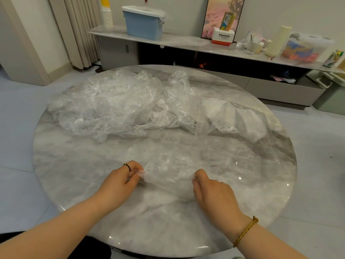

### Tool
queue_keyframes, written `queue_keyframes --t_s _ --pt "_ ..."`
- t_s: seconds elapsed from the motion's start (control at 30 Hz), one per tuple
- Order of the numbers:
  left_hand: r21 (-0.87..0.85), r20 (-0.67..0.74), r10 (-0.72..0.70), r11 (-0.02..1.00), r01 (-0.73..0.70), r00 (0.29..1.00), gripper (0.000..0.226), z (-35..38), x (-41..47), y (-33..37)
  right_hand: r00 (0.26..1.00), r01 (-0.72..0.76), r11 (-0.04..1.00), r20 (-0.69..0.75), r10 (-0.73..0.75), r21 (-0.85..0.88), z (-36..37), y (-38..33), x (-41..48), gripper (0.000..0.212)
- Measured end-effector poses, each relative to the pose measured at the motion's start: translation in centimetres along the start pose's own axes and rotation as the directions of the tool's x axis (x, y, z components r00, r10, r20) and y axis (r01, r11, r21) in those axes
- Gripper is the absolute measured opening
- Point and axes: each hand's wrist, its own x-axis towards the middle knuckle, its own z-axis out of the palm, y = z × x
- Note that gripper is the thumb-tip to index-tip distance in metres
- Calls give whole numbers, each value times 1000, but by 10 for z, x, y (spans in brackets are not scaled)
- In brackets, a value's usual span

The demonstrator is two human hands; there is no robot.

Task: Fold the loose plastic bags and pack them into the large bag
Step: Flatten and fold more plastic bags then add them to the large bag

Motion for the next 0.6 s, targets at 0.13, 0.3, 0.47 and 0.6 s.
queue_keyframes --t_s 0.13,0.3,0.47,0.6 --pt "-105 -45 -89 991 84 995 26 1 0 4 991 -78 990 115 64 114 12 0 7 16" --pt "-11 -98 -74 997 73 992 15 4 -1 8 973 -159 980 187 135 122 14 -3 12 21" --pt "210 -139 -52 974 81 989 45 2 -2 19 967 -191 975 191 167 116 13 -5 16 20" --pt "552 -210 331 816 -168 920 36 -1 -1 25 965 -221 973 161 208 71 4 -8 18 30"
